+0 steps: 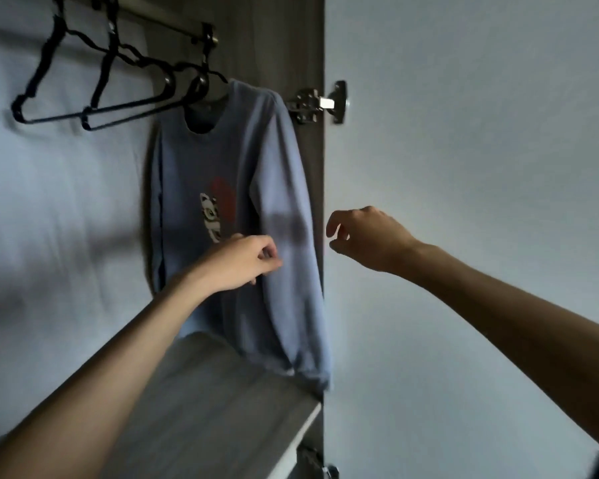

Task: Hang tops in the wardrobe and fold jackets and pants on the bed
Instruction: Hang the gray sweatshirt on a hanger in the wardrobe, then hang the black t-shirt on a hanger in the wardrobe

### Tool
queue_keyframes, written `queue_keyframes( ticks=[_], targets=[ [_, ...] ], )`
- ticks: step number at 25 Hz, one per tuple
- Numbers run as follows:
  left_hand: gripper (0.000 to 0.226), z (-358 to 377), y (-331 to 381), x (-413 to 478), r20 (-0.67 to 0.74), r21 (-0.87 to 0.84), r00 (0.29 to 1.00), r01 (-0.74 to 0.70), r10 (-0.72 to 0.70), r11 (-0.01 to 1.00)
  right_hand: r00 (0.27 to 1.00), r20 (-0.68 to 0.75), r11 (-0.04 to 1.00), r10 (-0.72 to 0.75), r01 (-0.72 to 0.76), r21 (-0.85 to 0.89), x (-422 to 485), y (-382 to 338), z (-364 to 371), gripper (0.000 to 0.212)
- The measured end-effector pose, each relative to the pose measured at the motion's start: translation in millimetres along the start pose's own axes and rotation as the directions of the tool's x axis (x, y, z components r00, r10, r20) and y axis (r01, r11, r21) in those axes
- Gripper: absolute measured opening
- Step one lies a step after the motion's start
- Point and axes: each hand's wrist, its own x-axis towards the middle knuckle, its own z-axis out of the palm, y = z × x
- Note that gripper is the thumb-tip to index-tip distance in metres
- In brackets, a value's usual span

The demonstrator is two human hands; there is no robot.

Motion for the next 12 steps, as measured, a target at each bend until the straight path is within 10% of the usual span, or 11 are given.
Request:
queue_keyframes(
  ticks=[6,12],
  targets=[
    [0.015,102,177,-81,0.36,-0.157,0.893,-0.228,0.271,0.961,0.868,0.449,0.957,0.21,-0.276,0.085,-230,68,-36,0.014],
    [0.024,246,376,-155,0.642,-0.344,0.486,-0.509,0.593,0.789,0.575,0.573,0.722,0.585,-0.691,-0.044,-484,143,-53,0.006]
  ],
)
